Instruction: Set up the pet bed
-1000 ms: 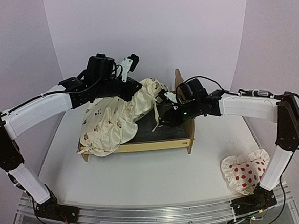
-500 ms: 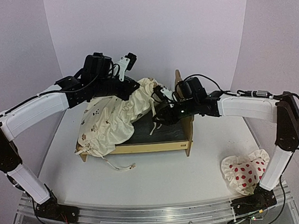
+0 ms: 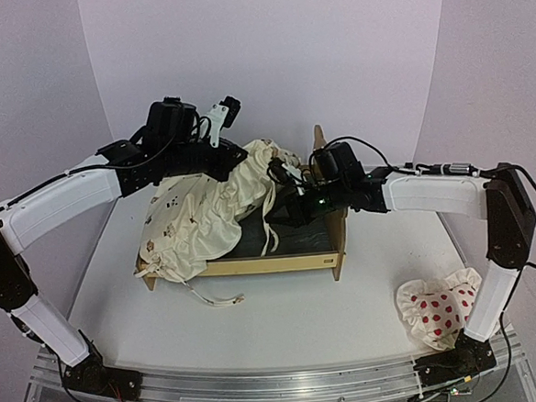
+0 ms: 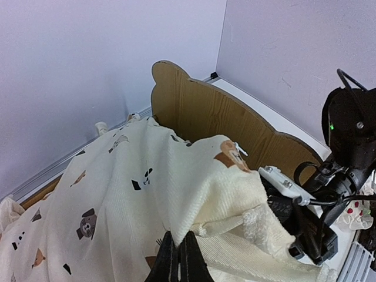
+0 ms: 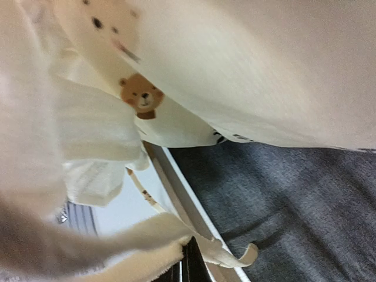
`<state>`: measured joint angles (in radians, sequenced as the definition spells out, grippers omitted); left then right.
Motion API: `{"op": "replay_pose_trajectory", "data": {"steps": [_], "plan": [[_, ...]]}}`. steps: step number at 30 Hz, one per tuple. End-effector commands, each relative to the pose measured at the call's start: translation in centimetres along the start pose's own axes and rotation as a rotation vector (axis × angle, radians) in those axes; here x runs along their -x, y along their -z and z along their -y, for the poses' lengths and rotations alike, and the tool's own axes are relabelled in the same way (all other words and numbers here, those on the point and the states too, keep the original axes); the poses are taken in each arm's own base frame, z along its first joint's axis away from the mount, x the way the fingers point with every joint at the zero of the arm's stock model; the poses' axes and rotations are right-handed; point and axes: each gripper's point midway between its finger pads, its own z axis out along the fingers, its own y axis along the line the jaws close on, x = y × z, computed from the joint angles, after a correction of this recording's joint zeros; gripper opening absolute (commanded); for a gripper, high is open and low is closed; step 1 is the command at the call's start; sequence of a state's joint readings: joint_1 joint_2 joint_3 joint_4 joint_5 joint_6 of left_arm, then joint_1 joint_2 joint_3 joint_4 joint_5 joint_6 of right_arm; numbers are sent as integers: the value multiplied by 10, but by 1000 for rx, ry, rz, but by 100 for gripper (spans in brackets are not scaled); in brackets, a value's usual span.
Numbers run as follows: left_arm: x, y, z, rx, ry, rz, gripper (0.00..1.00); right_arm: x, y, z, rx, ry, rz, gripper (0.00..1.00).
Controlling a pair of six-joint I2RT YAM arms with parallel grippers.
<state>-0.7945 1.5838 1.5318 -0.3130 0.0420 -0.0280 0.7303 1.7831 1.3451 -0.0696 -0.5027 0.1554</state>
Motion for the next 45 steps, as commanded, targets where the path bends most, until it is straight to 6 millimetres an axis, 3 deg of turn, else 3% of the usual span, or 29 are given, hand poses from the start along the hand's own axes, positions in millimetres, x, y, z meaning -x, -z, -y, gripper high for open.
{"op": "replay_pose_trajectory", "data": {"steps": [1,5,6,8,10,11,14,26,40,45], "plan": [[37,25,0,-11,13,140,0,68,56,-80,213,-29,149,0],[32,23,0,-18,19,134,0,58,71,-94,266,-116,123,3],[31,23,0,-21,21,131,0,51,71,-96,284,-132,99,13],[27,22,1,-25,25,125,0,33,71,-98,306,-153,45,45],[25,22,1,-29,29,121,0,9,69,-87,252,-153,3,64],[22,21,2,-33,31,115,0,2,72,-81,210,-140,0,70],[16,20,3,-44,36,103,0,-16,75,-54,47,-97,-6,78],[5,20,5,-55,47,82,0,-39,74,4,-257,-17,-71,73],[0,18,6,-66,50,73,0,-37,28,1,-118,38,-129,50],[1,18,7,-68,51,73,0,-32,17,-3,-86,63,-119,48]]}}
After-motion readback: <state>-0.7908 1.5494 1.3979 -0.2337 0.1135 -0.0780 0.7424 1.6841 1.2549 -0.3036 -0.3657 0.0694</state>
